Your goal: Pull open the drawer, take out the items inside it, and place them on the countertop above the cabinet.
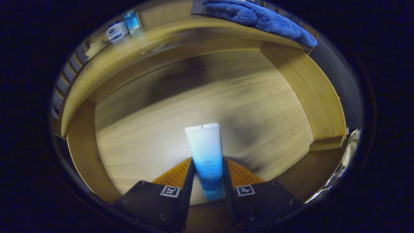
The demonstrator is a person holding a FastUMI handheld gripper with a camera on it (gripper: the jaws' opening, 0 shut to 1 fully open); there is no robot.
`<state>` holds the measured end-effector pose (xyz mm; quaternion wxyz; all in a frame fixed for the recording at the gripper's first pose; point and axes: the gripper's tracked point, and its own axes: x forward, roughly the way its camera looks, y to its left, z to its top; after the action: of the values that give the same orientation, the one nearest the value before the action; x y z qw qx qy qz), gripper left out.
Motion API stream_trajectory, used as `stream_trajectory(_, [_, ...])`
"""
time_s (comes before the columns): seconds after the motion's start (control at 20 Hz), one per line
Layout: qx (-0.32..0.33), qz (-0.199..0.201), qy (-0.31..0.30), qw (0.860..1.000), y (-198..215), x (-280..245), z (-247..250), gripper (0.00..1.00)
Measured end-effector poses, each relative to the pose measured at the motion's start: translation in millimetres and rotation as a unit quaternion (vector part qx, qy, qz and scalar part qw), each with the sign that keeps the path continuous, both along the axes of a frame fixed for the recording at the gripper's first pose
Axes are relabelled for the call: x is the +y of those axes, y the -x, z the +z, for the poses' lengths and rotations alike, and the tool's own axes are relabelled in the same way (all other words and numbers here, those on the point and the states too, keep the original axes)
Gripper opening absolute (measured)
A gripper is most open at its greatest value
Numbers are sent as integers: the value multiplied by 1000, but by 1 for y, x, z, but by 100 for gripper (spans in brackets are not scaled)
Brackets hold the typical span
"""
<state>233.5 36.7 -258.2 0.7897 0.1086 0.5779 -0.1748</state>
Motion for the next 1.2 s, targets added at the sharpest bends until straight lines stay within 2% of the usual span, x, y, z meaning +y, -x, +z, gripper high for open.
stream_trajectory(0.1, [-7,1,9,1000,-2,-1,1,44])
stream_trajectory(0.15, [-11,8,16,1000,-3,0,3,38])
stream_trajectory(0.3, [-43,6,26,999,-7,1,18,38])
stream_trajectory(0.5, [-115,11,66,991,-17,5,82,38])
stream_trajectory(0.75, [-186,40,84,978,-65,28,146,37])
stream_trajectory(0.95, [-201,70,80,974,-101,35,155,37])
stream_trajectory(1.2, [-210,92,60,972,-142,34,144,37])
